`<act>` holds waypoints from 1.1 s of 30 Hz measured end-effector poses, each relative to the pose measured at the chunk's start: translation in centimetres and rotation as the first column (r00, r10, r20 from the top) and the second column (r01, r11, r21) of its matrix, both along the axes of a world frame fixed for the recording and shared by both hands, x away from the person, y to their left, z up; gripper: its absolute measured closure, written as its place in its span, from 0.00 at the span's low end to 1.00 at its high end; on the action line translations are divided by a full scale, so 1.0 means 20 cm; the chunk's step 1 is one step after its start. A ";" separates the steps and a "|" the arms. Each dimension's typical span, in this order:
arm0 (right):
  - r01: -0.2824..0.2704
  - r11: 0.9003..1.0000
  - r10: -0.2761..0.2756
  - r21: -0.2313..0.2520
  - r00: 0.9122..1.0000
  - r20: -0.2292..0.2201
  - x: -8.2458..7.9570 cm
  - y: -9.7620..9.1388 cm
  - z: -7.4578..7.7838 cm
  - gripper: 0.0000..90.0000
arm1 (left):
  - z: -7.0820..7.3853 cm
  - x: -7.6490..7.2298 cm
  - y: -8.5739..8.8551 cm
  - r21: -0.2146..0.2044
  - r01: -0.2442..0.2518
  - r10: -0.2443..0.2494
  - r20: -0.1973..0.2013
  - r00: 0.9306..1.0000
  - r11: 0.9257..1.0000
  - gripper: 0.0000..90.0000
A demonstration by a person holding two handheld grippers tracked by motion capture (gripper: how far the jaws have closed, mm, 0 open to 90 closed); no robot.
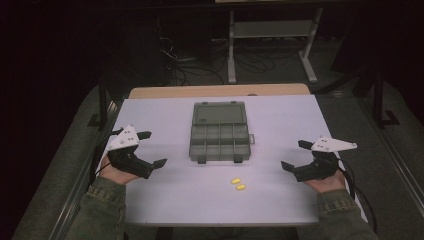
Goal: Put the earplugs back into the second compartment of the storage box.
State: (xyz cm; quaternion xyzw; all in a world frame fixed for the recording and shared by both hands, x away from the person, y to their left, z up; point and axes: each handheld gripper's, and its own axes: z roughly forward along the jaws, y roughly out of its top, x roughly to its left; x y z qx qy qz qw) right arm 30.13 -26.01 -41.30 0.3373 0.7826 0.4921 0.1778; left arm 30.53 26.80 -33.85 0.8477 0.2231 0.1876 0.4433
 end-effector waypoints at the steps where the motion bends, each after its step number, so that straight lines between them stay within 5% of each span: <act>1: -0.002 1.000 0.002 -0.001 1.000 0.001 0.00 0.00 0.00 0.00 | 0.00 0.00 -0.01 0.006 0.005 -0.005 0.001 1.000 1.000 0.00; 18: 0.000 1.000 0.000 -0.011 1.000 0.002 -0.01 0.00 0.00 0.00 | -0.01 0.04 -0.16 0.034 0.074 -0.074 -0.009 0.997 0.997 0.00; 33: -0.010 1.000 0.010 -0.008 1.000 -0.002 -0.01 0.01 0.00 0.00 | -0.05 0.07 -0.33 0.041 0.161 -0.160 -0.033 0.987 0.986 0.00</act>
